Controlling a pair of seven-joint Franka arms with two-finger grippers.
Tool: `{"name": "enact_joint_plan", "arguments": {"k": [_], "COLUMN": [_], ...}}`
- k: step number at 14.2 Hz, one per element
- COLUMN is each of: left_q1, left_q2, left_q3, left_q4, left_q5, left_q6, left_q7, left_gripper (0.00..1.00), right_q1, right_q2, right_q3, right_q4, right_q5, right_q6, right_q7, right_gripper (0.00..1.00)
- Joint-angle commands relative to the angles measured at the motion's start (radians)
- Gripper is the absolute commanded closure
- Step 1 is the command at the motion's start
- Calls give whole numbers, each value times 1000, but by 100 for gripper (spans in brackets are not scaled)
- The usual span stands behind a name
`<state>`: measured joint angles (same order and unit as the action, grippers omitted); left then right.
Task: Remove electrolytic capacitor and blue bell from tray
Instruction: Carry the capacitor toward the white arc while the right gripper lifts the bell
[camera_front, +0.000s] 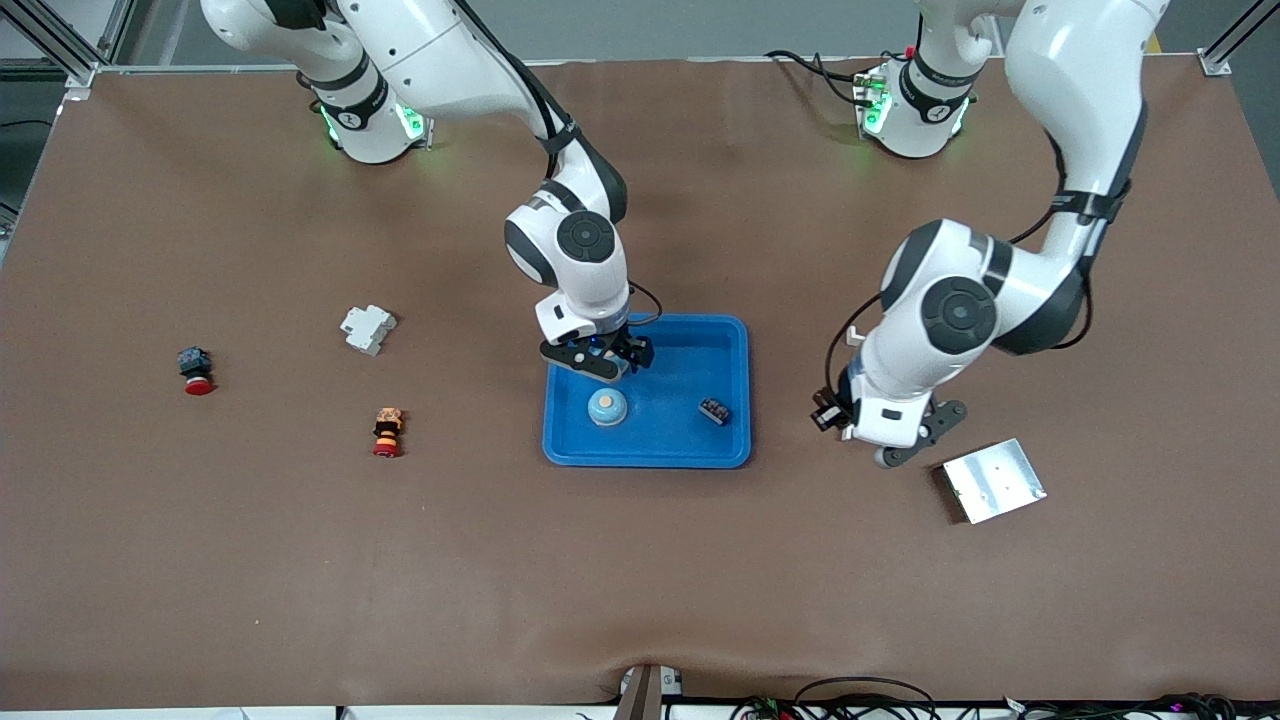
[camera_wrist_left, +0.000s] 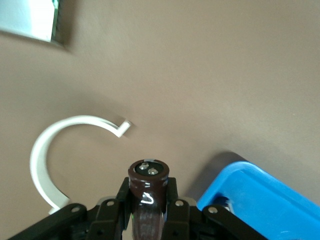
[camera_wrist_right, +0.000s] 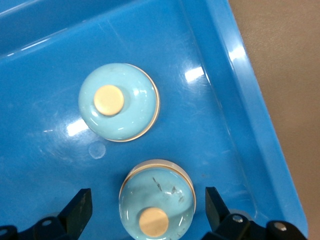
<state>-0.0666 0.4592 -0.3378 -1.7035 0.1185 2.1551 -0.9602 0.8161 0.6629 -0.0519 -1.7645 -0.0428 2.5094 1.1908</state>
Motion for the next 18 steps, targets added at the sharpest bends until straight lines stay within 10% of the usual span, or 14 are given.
{"name": "enact_joint_plan", "arguments": {"k": [1, 5, 10, 18], "left_q1": [54, 119, 129, 232], "left_q2": [-43, -36, -27, -92], "left_q3": [-12, -12, -7, -17], "left_q4": [-31, -33, -99, -370], "left_q5": [21, 21, 23, 153], "left_q6": [-15, -14, 47, 276], "left_q7": [151, 325, 559, 717], "left_gripper": [91, 87, 89, 94], "right_q1": [2, 3, 2, -17], "right_q2": [11, 18, 17, -2], "right_q3": [-2, -2, 0, 1], "right_q4": [14, 14, 16, 34], "right_q5": [-35, -52, -37, -34], "right_q6": [0, 0, -1, -59], "right_q7": [20, 21, 24, 12], "right_gripper": [0, 14, 100, 100]}}
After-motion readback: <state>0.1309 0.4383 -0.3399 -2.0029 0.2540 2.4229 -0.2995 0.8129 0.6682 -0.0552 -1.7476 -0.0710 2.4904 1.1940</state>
